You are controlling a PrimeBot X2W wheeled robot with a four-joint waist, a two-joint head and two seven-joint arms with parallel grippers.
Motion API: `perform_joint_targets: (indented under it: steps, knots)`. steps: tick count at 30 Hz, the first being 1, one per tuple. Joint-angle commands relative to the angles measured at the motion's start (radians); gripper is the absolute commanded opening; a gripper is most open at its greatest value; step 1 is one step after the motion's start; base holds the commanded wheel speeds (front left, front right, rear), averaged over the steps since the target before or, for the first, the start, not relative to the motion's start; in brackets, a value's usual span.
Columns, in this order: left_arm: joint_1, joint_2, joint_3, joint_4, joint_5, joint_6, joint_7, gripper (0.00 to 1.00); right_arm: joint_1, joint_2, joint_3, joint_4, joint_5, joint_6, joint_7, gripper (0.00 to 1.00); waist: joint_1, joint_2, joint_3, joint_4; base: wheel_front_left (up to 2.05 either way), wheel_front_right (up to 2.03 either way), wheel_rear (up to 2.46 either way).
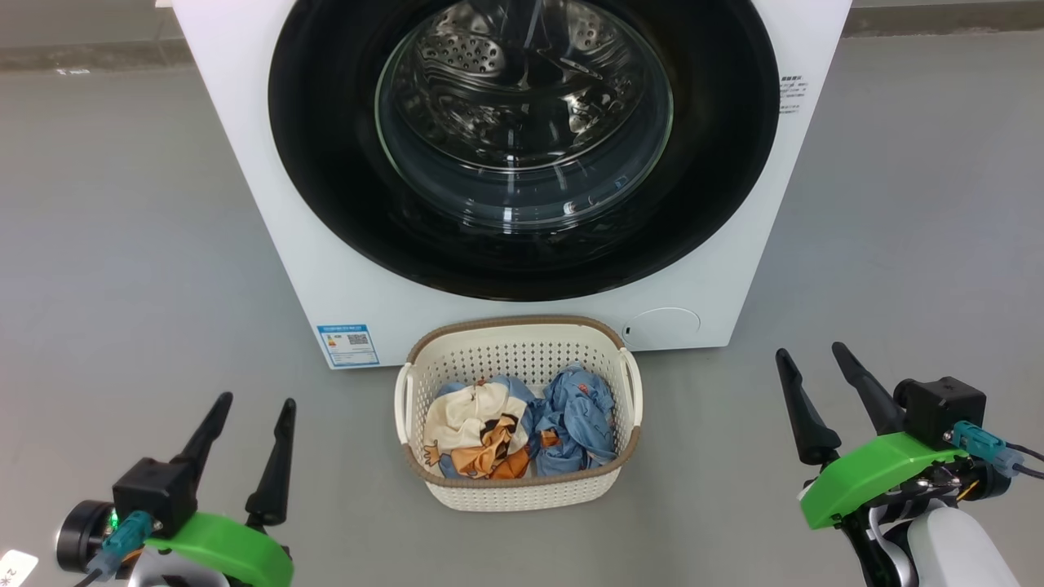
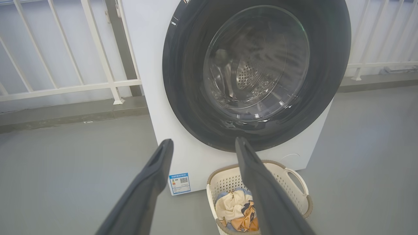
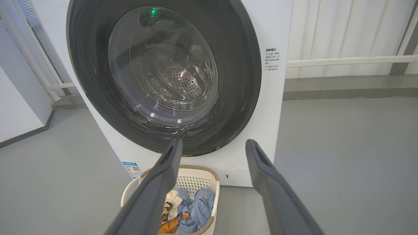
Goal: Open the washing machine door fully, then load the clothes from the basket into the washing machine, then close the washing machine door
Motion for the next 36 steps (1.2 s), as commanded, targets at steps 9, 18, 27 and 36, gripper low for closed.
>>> perform_joint_targets:
  steps: [9, 18, 27, 36]
  knots:
    - [-0.05, 0.02, 0.047, 0.015, 0.015, 0.01, -0.006, 1.0, -0.023, 0.011, 0.001, -0.042, -0.028, 0.01, 0.015, 1.0, 0.0, -0.0001, -0.003, 0.002, 0.0, 0.0, 0.0]
    - [-0.055, 0.015, 0.055, 0.02, 0.009, 0.013, -0.006, 1.0, -0.02, 0.017, -0.007, -0.047, -0.034, 0.01, 0.021, 1.0, 0.0, -0.0001, 0.0, 0.003, 0.0, 0.0, 0.0]
    - [-0.057, 0.011, 0.067, 0.018, 0.007, 0.019, -0.006, 1.0, -0.023, 0.018, -0.009, -0.042, -0.035, 0.01, 0.014, 1.0, 0.0, -0.0001, 0.002, 0.002, 0.0, 0.0, 0.0]
    - [-0.064, 0.017, 0.067, 0.018, 0.018, 0.019, -0.006, 1.0, -0.026, 0.024, -0.023, -0.039, -0.048, 0.01, 0.01, 1.0, 0.0, -0.0001, 0.007, 0.0, 0.0, 0.0, 0.0]
